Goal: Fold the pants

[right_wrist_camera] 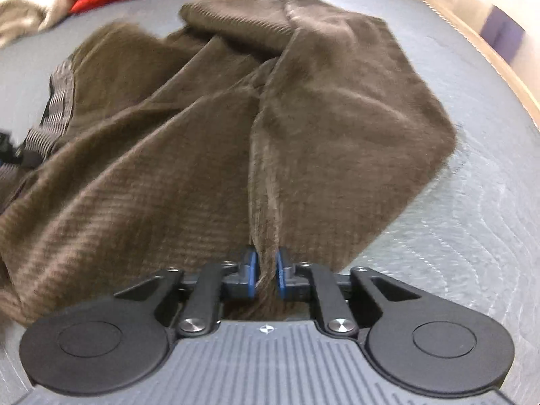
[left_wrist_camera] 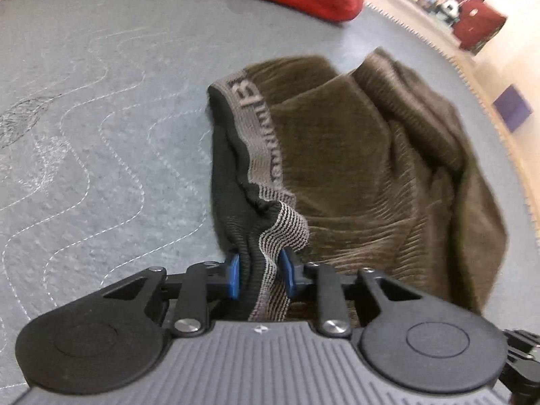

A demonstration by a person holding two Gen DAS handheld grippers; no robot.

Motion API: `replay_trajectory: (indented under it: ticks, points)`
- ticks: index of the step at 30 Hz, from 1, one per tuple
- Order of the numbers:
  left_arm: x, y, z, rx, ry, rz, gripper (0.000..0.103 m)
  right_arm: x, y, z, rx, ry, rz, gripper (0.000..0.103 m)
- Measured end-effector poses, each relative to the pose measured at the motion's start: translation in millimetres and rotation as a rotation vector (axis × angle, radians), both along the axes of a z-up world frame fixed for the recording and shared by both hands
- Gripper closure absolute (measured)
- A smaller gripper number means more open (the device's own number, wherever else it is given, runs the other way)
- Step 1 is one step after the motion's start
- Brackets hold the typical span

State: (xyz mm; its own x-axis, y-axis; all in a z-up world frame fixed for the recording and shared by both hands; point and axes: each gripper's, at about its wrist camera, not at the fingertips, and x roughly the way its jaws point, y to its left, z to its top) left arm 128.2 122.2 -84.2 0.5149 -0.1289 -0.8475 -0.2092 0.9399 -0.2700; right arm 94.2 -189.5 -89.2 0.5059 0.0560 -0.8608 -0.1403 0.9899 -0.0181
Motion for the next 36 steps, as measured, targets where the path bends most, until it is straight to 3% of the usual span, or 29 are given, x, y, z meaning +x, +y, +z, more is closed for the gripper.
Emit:
replay_trajectory:
  ticks: [5,9,13,15,19,22,28,33,36]
  points:
    - [0,7,-10,-0.080,0.051,-0.002,0.070,-5,-2,-2,-0.007,0.022,0.042,0.092]
    - [4,2,-17,-0.058,0.096,-0.011,0.042,-2,4,-10,-0.028,0.042,0.052,0.086]
    - [7,-4,-23,-0.027,0.118,-0.003,0.042,0,8,-9,-0.032,0.047,0.052,0.083]
    - [9,-8,-22,-0.006,0.115,-0.013,0.046,-1,11,-9,-0.042,0.045,0.062,0.083]
    - [10,-16,-16,0.052,0.097,-0.038,0.070,-2,11,-9,-0.047,0.039,0.080,0.084]
    - [6,-16,-9,0.060,0.077,-0.039,0.078,-5,13,-6,-0.056,0.017,0.095,0.090]
    - [-11,-12,14,0.050,0.025,-0.053,0.083,-15,21,14,-0.090,-0.047,0.180,0.094]
    - [-34,-1,39,0.007,-0.021,-0.044,0.085,-36,40,30,-0.079,-0.077,0.321,0.103]
    - [-48,8,50,-0.017,-0.033,-0.037,0.089,-55,58,39,-0.052,-0.081,0.440,0.103]
